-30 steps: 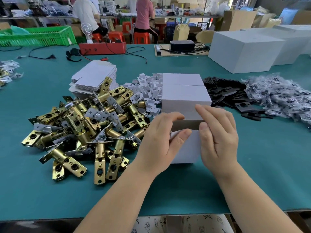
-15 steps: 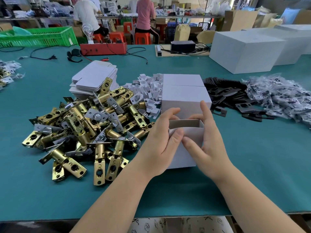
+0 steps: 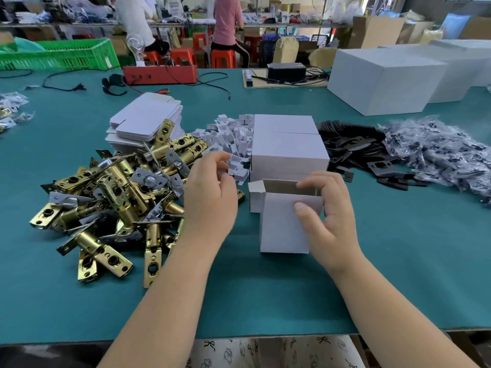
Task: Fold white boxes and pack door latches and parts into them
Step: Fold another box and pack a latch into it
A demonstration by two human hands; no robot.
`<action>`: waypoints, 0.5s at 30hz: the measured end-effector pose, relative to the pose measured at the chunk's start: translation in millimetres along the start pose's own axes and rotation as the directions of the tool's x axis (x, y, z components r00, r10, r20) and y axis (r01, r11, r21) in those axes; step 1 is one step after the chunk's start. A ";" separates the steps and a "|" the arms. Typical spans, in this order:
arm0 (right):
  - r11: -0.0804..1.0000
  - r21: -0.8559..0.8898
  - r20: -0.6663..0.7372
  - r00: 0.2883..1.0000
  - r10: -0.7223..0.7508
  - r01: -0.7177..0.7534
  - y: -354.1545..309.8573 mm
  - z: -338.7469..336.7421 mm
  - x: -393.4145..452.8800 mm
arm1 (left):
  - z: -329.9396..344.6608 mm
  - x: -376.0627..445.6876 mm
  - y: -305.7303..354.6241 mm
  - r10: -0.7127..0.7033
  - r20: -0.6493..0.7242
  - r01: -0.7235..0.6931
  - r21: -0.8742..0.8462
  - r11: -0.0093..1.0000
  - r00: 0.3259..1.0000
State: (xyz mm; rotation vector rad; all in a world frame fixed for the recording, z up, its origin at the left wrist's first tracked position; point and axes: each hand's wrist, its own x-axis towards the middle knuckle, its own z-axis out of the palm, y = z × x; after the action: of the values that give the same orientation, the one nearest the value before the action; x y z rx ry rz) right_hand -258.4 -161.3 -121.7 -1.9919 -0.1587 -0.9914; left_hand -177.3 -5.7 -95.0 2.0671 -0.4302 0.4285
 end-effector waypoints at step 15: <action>1.000 0.007 -0.083 0.996 0.019 -0.019 4.5 2.8 1.8 | -8.6 51.3 -15.4 -0.164 0.529 -0.358 0.740 0.569 0.833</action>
State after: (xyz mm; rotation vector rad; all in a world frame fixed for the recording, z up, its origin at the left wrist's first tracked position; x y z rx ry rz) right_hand -253.5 -162.3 -124.2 -1.9396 -0.0972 -1.0582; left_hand -126.2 2.5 -78.5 3.1407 -0.8123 0.0517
